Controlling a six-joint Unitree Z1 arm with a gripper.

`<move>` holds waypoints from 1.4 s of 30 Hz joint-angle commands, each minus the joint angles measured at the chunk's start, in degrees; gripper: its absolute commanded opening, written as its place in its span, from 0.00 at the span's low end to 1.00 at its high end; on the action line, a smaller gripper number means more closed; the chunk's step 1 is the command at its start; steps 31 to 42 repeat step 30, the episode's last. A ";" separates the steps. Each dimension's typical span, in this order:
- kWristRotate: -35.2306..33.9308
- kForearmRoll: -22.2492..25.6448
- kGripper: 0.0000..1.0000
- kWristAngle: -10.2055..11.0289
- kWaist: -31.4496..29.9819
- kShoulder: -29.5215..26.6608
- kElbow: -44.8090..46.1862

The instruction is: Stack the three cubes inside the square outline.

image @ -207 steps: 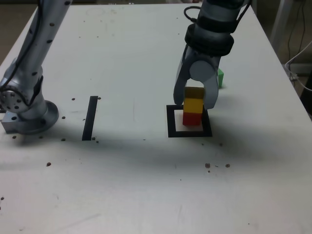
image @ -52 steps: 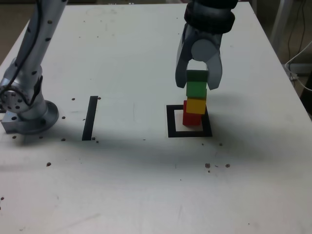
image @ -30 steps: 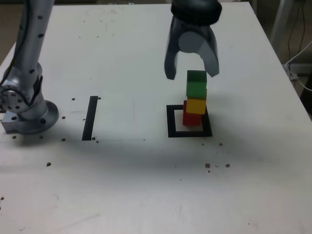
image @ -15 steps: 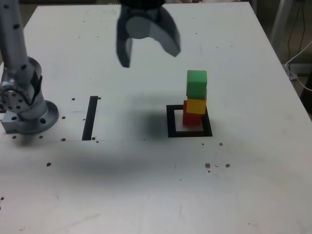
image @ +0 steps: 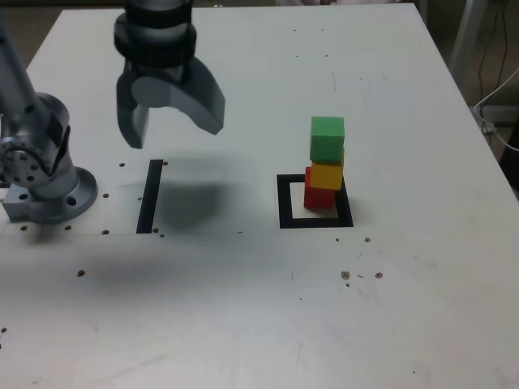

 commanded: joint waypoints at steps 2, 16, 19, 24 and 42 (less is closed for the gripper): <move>-0.35 -1.88 1.00 -0.45 0.00 -1.25 2.93; -0.51 -5.36 1.00 -3.19 0.00 -3.84 9.62; -0.51 -6.28 1.00 -3.66 0.00 -4.02 10.97; -0.51 -7.83 1.00 -4.25 0.00 -3.82 12.65; -0.51 -8.71 1.00 -4.47 0.00 -3.35 13.38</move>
